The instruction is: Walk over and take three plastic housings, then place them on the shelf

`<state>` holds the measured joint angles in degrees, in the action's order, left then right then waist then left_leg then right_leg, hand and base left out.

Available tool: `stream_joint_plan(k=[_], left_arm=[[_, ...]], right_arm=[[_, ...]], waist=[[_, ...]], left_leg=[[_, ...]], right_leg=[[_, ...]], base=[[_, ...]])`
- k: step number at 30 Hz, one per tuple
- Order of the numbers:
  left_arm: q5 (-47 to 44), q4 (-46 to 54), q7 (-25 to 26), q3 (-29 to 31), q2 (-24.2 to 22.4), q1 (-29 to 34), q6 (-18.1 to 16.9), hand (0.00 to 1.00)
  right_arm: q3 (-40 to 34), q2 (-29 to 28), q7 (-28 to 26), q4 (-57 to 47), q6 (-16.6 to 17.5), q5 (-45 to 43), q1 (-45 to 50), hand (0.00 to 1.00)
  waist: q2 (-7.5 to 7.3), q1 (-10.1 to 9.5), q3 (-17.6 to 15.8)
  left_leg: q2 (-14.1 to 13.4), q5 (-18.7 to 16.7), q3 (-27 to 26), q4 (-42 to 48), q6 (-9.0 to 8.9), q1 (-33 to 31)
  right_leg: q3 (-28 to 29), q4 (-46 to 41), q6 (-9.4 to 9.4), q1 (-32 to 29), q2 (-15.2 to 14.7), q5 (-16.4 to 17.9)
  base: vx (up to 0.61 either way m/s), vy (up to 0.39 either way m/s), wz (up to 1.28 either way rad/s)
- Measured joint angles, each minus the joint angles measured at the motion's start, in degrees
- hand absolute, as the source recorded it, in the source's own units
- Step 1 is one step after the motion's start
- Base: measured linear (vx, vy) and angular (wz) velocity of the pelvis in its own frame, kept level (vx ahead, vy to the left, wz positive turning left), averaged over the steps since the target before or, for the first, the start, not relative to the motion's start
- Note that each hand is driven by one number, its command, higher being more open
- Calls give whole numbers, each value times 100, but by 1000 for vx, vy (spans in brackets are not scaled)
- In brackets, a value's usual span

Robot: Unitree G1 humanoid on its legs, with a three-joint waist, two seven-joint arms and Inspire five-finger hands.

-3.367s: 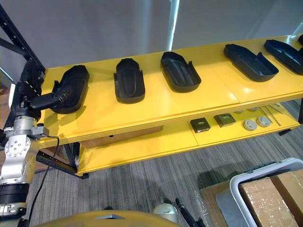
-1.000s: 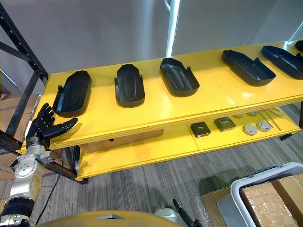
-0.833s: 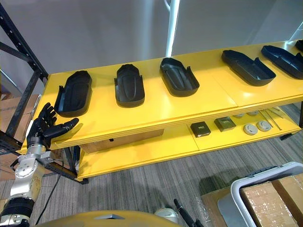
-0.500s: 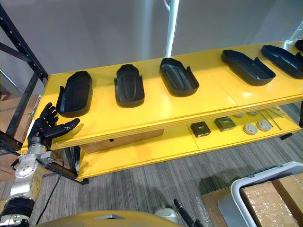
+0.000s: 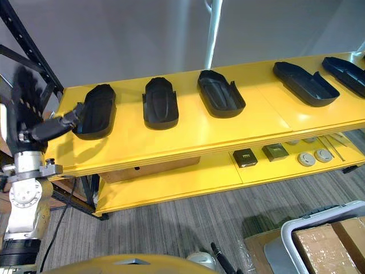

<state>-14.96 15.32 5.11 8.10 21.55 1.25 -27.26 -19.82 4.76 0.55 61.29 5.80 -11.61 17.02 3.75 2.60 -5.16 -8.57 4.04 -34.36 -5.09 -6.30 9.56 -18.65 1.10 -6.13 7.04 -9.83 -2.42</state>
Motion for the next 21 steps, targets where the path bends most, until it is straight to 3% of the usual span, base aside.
stream_joint_plan(k=[2, 3, 4, 7, 8, 10, 14, 17, 21], left_arm=[[-424, 279, -901, -307, -8, -155, -69, 100], [-830, 399, -1551, -564, -9, -178, 35, 100], [-1044, 448, -1892, -704, -13, -179, 122, 100], [-1931, 583, -3863, -1830, -7, -239, 1048, 100], [-1936, 575, -4172, -2061, 16, -289, 1281, 100], [-1908, 511, -5029, -3010, 258, -445, 2216, 100], [-1780, -332, -5298, -4082, 493, -580, 3245, 100], [-1303, -1329, -4826, -4510, 596, -552, 3680, 100], [-648, -2349, -4323, -4900, 601, -375, 3913, 100]], right_arm=[[-23, 44, 28, 116, 11, 2, -17, 100], [-22, 63, 51, 159, 11, 5, -34, 100], [-22, 69, 66, 179, 11, 5, -47, 100], [-18, 124, 157, 329, -41, 11, -211, 100], [-16, 130, 182, 329, -54, 12, -228, 100], [14, 177, 269, 328, -61, 11, -348, 100], [143, 247, 279, 327, -155, -1, -543, 100], [513, 261, 279, 327, -201, 0, -657, 100], [826, 287, 315, 320, -344, -183, -802, 100]], waist=[[56, 1, 45], [111, 9, 81], [133, 14, 96], [147, 61, 105], [140, 62, 101], [122, 90, 107], [107, 159, 111], [35, 231, 94], [-79, 243, 29]], left_leg=[[-3, 0, -7, -2, 1, 0], [-2, 4, -13, -3, 5, 0], [-1, 5, -14, -3, 7, -1], [-2, 13, -12, -7, 19, -20], [-3, 13, -12, -7, 20, -26], [-2, 20, -39, -7, 29, -94], [0, 39, -71, -8, 52, -174], [-3, 38, -65, -7, 42, -88], [2, 16, -68, -5, 16, -85]], right_leg=[[-4, -3, 2, 4, 0, 3], [-4, -4, 4, 4, -3, 5], [-4, -3, 6, 3, -4, 6], [-12, 9, -3, -10, -10, 22], [-12, 9, -10, -17, -11, 23], [6, 3, -37, -112, -16, 19], [25, 8, -83, -208, -15, -51], [6, 10, -61, -181, -8, -39], [-1, 23, -57, -182, -9, -35]], base=[[0, 0, 0], [0, 0, 0], [0, 0, 0], [0, 0, 0], [0, 0, 0], [-13, 3, -5], [-2, 1, -3], [24, 1, -3], [27, 5, -1]])
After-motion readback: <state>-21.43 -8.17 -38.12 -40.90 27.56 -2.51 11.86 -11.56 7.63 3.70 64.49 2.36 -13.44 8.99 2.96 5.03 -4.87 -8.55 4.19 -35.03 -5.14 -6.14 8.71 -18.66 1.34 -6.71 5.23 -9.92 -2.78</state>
